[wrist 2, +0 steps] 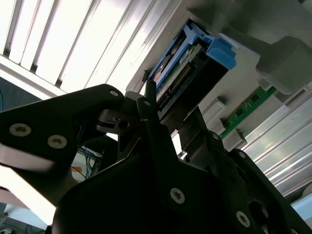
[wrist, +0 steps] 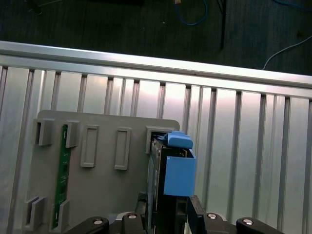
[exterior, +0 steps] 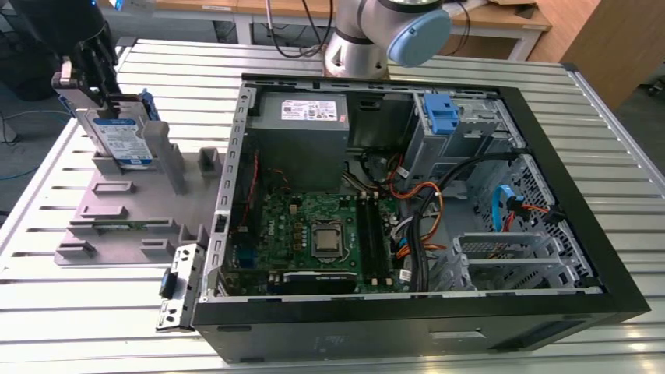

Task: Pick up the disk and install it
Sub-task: 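Pick up the disk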

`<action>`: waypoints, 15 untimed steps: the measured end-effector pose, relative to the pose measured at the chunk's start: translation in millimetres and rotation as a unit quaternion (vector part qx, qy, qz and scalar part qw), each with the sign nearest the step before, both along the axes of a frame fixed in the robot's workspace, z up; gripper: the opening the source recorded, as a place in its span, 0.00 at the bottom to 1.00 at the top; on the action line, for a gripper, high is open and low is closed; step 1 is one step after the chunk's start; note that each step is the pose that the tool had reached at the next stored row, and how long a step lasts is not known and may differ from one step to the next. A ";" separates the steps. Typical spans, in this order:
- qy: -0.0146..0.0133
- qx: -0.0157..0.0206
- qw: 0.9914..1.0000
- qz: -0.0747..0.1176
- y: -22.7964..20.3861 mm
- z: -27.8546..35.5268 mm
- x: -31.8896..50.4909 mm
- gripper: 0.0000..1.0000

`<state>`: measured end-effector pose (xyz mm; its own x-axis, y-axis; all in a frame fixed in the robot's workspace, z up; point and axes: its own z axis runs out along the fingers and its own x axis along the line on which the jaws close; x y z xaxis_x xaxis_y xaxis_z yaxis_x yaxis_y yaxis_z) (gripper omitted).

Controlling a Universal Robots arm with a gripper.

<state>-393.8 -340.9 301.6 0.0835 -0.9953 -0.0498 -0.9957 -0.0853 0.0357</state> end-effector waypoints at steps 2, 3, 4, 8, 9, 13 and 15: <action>0.000 0.000 1.000 0.000 0.0 -1.2 0.0 0.45; 0.000 0.000 1.000 0.000 0.0 -1.3 0.0 0.45; 0.000 0.002 1.000 0.000 -0.1 -1.4 0.0 0.45; 0.000 0.013 1.000 0.000 0.0 -1.6 0.0 0.45; 0.000 0.013 1.000 0.000 0.0 -1.7 0.0 0.45; 0.000 0.012 1.000 0.000 -1.1 -1.9 0.1 0.45; 0.000 0.012 1.000 0.000 -1.8 -2.0 0.0 0.45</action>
